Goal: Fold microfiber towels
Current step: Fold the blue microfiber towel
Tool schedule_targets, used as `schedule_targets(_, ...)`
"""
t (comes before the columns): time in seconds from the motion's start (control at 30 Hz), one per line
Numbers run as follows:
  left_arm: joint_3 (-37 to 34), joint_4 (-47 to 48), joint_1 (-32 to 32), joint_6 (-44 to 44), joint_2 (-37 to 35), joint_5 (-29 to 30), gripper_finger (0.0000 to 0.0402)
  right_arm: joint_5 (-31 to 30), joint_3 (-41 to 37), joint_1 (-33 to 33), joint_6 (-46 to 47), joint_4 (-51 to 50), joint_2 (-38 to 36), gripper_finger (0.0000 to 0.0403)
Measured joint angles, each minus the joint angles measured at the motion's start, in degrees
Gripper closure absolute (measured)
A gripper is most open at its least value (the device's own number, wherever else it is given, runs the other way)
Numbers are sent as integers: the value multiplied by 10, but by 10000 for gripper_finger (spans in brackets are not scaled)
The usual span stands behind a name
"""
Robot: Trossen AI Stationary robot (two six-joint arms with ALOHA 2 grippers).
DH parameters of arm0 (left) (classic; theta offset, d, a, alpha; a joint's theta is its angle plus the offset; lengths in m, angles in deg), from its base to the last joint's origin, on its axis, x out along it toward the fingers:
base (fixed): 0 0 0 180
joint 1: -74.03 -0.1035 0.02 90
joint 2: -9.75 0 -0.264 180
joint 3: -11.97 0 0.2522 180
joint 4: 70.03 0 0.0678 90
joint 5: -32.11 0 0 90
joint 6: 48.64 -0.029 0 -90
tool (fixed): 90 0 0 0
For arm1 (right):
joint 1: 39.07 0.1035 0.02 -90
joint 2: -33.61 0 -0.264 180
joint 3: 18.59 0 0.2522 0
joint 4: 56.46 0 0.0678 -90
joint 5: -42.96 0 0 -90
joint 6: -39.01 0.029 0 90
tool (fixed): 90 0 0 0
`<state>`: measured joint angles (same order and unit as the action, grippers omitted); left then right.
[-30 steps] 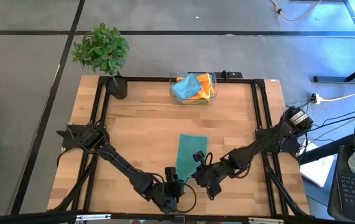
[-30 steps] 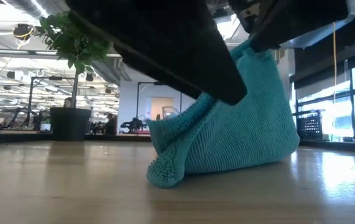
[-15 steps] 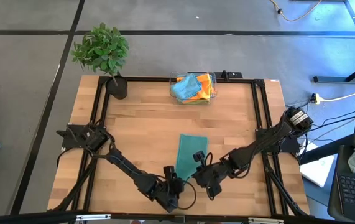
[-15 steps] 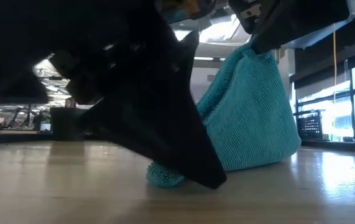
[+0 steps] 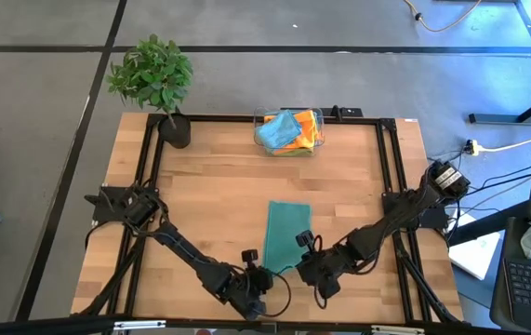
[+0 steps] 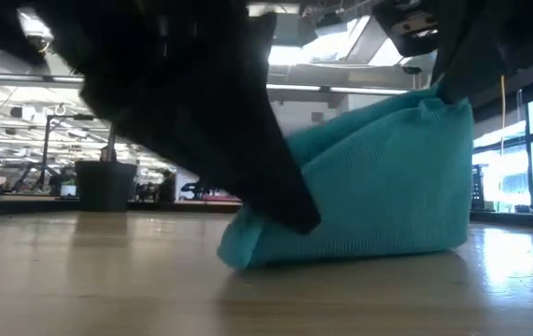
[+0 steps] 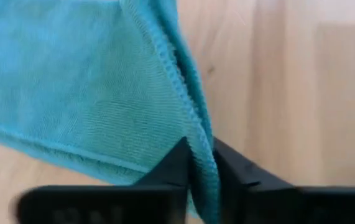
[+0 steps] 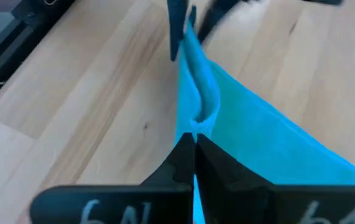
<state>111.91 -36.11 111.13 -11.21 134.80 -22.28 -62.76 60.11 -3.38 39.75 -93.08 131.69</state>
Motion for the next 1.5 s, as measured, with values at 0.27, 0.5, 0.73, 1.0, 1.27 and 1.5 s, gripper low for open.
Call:
schedule_targets(0.27, 42, -4, 13, 7, -1, -20, 400, -7, 0, 79, 56, -2, 0, 396)
schedule_targets(0.5, 62, -9, 10, 4, -2, -83, 401, -46, 0, 124, 80, -27, 0, 396)
schedule_targets(0.73, 104, 97, -35, -157, -2, -30, 401, -190, 0, 89, 37, -157, 0, 396)
schedule_targets(1.0, 106, 198, -116, -190, -2, -24, 401, -198, -42, -8, 4, -191, 0, 396)
schedule_targets(1.27, 106, 220, -152, -196, -2, -39, 401, -192, -116, -66, -30, -96, 0, 396)
schedule_targets(1.5, 106, 246, -156, -157, -2, -57, 401, -200, -125, -73, -60, -58, 0, 396)
